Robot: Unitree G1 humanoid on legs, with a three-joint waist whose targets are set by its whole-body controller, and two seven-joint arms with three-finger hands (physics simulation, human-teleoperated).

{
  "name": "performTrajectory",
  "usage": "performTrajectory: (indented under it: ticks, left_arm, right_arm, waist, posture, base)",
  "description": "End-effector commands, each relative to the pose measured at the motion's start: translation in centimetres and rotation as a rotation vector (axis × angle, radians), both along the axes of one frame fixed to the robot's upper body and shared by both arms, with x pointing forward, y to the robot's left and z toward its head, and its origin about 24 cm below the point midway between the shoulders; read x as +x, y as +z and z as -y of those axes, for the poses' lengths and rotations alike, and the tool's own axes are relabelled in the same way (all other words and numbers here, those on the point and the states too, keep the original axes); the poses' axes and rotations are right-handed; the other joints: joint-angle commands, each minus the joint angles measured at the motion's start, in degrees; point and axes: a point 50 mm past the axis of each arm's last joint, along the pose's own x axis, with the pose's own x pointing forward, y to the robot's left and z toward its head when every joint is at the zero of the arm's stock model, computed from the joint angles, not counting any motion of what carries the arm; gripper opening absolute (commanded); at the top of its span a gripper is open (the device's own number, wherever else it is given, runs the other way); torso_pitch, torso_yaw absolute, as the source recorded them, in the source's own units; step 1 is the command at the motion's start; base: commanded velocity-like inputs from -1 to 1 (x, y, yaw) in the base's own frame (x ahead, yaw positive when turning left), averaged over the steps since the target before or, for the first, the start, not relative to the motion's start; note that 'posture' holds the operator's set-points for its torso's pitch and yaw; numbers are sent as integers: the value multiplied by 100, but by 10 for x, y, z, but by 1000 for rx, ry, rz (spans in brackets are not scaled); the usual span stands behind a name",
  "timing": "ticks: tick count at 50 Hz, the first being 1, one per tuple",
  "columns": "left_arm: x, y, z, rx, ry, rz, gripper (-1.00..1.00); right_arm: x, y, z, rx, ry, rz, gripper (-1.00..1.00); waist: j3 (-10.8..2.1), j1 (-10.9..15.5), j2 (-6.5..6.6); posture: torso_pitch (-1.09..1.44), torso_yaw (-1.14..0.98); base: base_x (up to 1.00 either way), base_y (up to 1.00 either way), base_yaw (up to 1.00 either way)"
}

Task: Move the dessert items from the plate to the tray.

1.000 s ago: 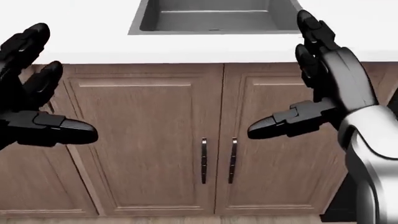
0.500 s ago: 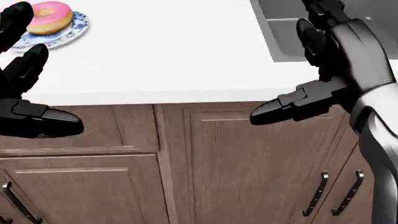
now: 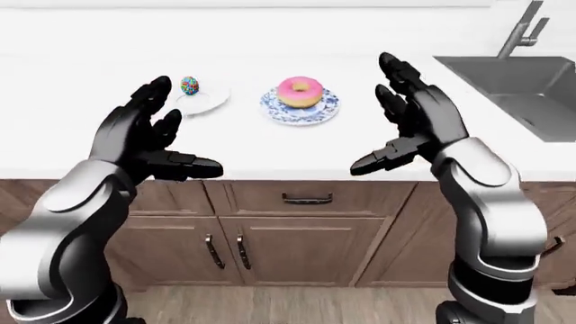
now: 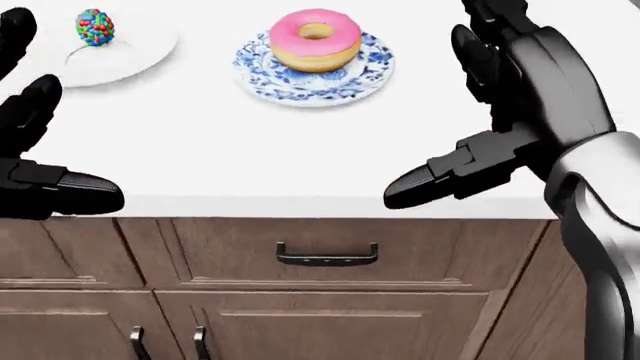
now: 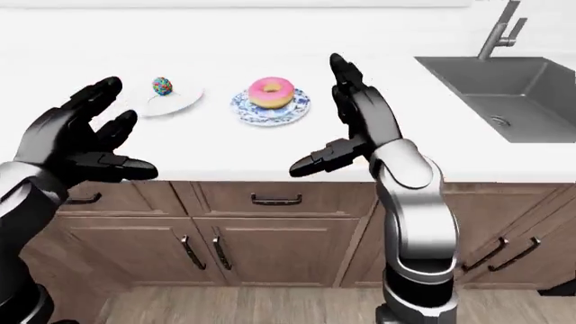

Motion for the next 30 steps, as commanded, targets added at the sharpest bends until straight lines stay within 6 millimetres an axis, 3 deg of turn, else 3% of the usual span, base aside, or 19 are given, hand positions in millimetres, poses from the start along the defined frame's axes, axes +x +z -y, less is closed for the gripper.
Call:
performTrajectory:
  ticks: [1, 2, 6, 7, 8, 11, 18, 19, 20, 22, 25, 27, 28, 29, 30]
  left_arm:
    - [-4, 24, 10, 26, -38, 115, 100]
    - [-3, 26, 10, 27, -37, 117, 100]
    - [-4, 35, 10, 32, -37, 130, 100]
    - [-4, 37, 11, 33, -38, 133, 100]
    - [-4, 40, 11, 34, -39, 136, 100]
    - [-5, 44, 12, 39, -42, 141, 100]
    - [-5, 42, 14, 41, -48, 142, 100]
    - [-5, 41, 13, 41, -49, 142, 100]
    - [-5, 40, 13, 42, -50, 141, 100]
    - [-7, 42, 13, 42, -48, 140, 100]
    - [-7, 41, 11, 41, -47, 143, 100]
    - [-8, 42, 10, 39, -45, 144, 100]
    - [-8, 42, 9, 39, -44, 145, 100]
    - [-6, 41, 8, 37, -42, 146, 100]
    - [-7, 41, 8, 36, -42, 146, 100]
  right_arm:
    - [-4, 18, 11, -8, -45, 82, 100]
    - [-3, 21, 13, 5, -55, 87, 100]
    - [-5, 33, 14, 6, -64, 144, 100]
    - [-6, 37, 15, 8, -69, 154, 100]
    - [-6, 38, 15, 4, -71, 159, 100]
    - [-6, 41, 18, 14, -79, 169, 100]
    - [-8, 46, 22, 26, -84, 181, 100]
    - [-7, 46, 22, 29, -83, 178, 100]
    - [-7, 46, 22, 32, -90, 171, 100]
    - [-7, 46, 21, 31, -84, 171, 100]
    - [-7, 45, 18, 14, -70, 179, 100]
    - [-7, 45, 17, 11, -66, 179, 100]
    - [-7, 46, 17, 11, -64, 179, 100]
    - [-8, 47, 16, 15, -61, 180, 100]
    - [-8, 47, 16, 30, -59, 177, 100]
  waist:
    - [-115, -80, -110]
    - [-129, -106, -21]
    - [-162, -190, -45]
    - [-292, -198, 17]
    - [-310, -190, 34]
    - [-46, -232, -190]
    - [-160, -287, -400]
    - [-169, -301, -355]
    - [-253, -318, -215]
    - [-288, -331, -48]
    - [-231, -272, -18]
    - [-71, -151, -406]
    - [-103, -268, -785]
    - [8, -209, -471]
    - [-193, -226, -459]
  posture:
    - [0, 0]
    - [0, 0]
    - [0, 0]
    - [0, 0]
    - [0, 0]
    - [0, 0]
    - [0, 0]
    - [0, 0]
    - [0, 0]
    - [0, 0]
    - [0, 0]
    - [0, 0]
    - [0, 0]
    - [0, 0]
    - [0, 0]
  base:
    - [0, 1, 0]
    - [0, 0, 0]
    - [0, 0, 0]
    - [7, 8, 0]
    - [20, 19, 0]
    - [42, 35, 0]
    - [43, 30, 0]
    - [20, 0, 0]
    - [20, 0, 0]
    - [21, 0, 0]
    - [21, 12, 0]
    - [20, 90, 0]
    - [10, 100, 0]
    - [0, 100, 0]
    - [0, 100, 0]
